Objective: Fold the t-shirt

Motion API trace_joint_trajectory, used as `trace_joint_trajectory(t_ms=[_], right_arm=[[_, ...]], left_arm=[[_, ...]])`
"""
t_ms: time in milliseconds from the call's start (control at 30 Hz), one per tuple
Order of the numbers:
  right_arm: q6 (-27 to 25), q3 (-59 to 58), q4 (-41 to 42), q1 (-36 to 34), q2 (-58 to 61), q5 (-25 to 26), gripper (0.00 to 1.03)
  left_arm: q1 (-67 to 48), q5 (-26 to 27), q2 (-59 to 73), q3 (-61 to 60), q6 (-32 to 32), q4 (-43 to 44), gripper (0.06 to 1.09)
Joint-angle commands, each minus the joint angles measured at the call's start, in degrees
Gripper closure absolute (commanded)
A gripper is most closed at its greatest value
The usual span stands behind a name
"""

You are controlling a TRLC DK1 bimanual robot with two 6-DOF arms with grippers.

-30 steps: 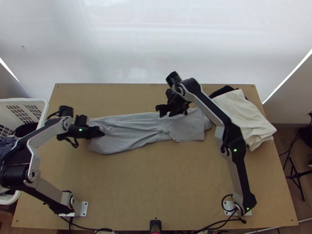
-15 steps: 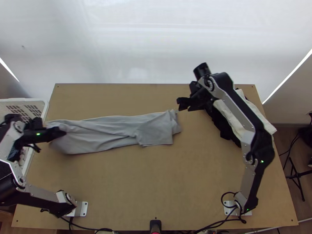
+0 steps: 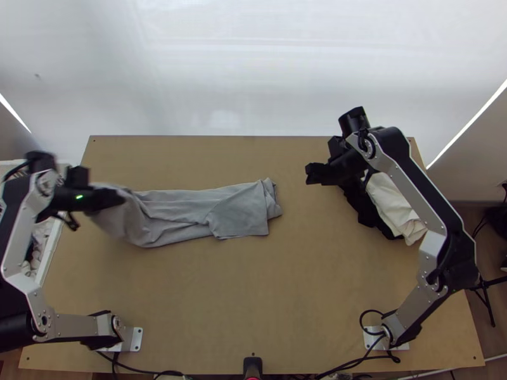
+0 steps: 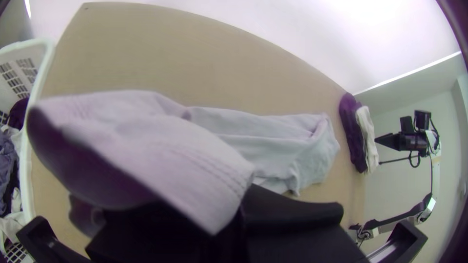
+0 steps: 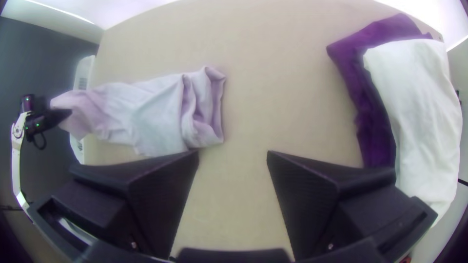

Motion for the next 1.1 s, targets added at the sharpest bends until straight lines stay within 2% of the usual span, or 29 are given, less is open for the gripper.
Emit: trace_joint_trajectory(t_ms=[0,300,433,567,767,800,833,867,933,967,1067], right_arm=[[-0.02,-4.11,0.43,-0.92,-4.63,0.03,0.37],[0.50,-6.22,0.87,-1.01,-7.18,0.03,0.37],[0.77,-7.10,1.40,-1.28,-7.70,0.03,0.37],[0.85,-7.72,1.58,-1.28,-8.76,-0.06,0.37],[0.85,-8.42,1.66,-1.36,-9.90,-0.06,0.37],[0.85,-8.51,1.75,-1.36,-9.99,-0.06,0.37],[0.94,-8.60,1.84,-1.36,-9.99,-0.06,0.37],[1.12,-8.68,2.02,-1.45,-9.99,-0.06,0.36],[1.38,-8.77,2.02,-1.36,-9.99,-0.06,0.27],[1.65,-8.86,2.02,-1.19,-9.90,-0.06,0.22],[2.35,-9.65,2.02,-0.84,-8.93,-0.06,0.13]], left_arm=[[-23.02,-5.00,0.48,7.36,-12.39,0.76,1.05],[-42.62,-12.39,11.11,17.38,-18.72,1.20,1.05],[-46.40,-14.41,17.70,21.42,-20.04,1.55,1.05],[-48.86,-15.55,23.42,24.24,-21.01,6.21,1.05],[-51.50,-15.38,27.37,27.84,-22.50,9.72,1.04],[-52.38,-15.38,27.55,28.37,-22.68,9.81,1.00],[-53.25,-15.46,27.64,28.81,-22.68,10.25,0.88],[-54.05,-15.20,27.90,29.60,-22.59,10.16,0.71],[-55.63,-14.85,27.90,31.00,-22.15,10.43,0.21],[-56.15,-14.85,27.81,32.15,-22.06,10.34,0.09],[-57.12,-13.00,25.88,33.99,-23.56,10.16,0.10]])
